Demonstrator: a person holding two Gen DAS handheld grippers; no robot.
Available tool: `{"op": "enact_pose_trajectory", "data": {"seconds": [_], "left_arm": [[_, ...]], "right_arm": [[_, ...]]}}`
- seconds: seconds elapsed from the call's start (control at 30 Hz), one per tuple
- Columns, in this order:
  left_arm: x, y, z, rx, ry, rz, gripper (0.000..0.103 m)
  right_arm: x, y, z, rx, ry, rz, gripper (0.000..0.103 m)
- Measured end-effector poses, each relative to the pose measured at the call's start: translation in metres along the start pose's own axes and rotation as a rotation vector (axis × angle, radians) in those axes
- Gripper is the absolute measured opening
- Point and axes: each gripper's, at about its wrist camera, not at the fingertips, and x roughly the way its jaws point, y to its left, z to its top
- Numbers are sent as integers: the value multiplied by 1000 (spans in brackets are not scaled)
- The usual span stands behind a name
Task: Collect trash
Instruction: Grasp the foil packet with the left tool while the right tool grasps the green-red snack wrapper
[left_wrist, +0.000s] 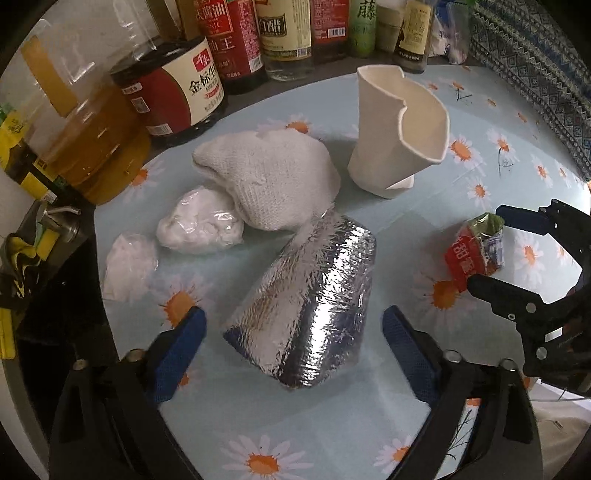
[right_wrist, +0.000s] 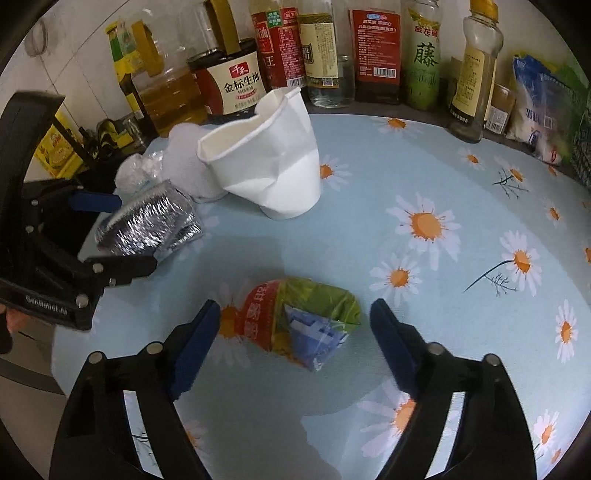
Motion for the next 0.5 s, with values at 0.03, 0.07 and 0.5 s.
{"op": "enact_pose_trajectory", "data": {"seconds": [0.03,0.07,0.5], "left_arm": [[2,1,0,-2,5,-2,84],[4,2,0,-4,8,-4,81],[-3,2,-6,-3,-20,-26,69]], "right_arm": [[2,0,-1,-4,3,-7,77],[3,0,-2,-6,10,-12,71],[-4,-1,1,1,-10,5,44]]}}
